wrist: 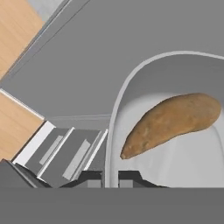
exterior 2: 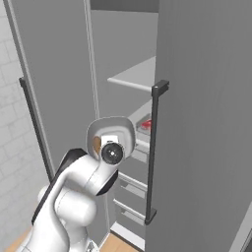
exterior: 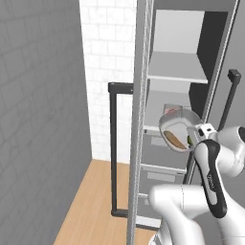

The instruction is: Take the meat container that has the steak and place it on the second highest rack of the freezer. Then take the vegetable container that has the sweet potato and lime and place it on the highest rack of the freezer.

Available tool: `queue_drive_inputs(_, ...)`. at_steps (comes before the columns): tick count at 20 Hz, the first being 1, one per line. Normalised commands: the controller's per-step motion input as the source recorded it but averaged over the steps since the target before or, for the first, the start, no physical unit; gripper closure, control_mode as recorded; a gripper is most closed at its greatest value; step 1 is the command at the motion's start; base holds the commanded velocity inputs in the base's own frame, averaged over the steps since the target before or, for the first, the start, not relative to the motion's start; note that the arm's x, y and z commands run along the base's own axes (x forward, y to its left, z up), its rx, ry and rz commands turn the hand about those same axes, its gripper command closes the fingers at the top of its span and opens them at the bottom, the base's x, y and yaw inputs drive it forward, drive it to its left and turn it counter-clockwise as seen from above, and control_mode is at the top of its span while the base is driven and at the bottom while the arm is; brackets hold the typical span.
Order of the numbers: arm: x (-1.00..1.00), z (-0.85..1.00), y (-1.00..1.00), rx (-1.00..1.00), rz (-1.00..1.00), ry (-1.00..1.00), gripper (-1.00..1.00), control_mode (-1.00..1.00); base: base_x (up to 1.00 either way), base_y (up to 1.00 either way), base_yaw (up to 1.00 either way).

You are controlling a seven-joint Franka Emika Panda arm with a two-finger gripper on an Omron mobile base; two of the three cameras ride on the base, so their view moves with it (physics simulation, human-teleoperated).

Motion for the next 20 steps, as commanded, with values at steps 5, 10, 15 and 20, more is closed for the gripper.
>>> queue_drive_inputs(5, 0.03, 1.0, 0.0, -0.08, -0.09, -0.3, 1.0, -1.0, 0.0, 0.0, 0.0)
queue_drive_inputs(10, 0.3, 0.95, 0.06, -0.06, -0.23, -0.2, 1.0, -1.0, 0.0, 0.0, 0.0)
queue_drive_inputs(15, 0.52, 0.76, 0.21, -0.07, -0.27, -0.03, 1.0, -1.0, 0.0, 0.0, 0.0)
queue_drive_inputs(20, 0.98, 0.78, -0.08, 0.0, -0.18, 0.05, 1.0, -1.0, 0.0, 0.0, 0.0)
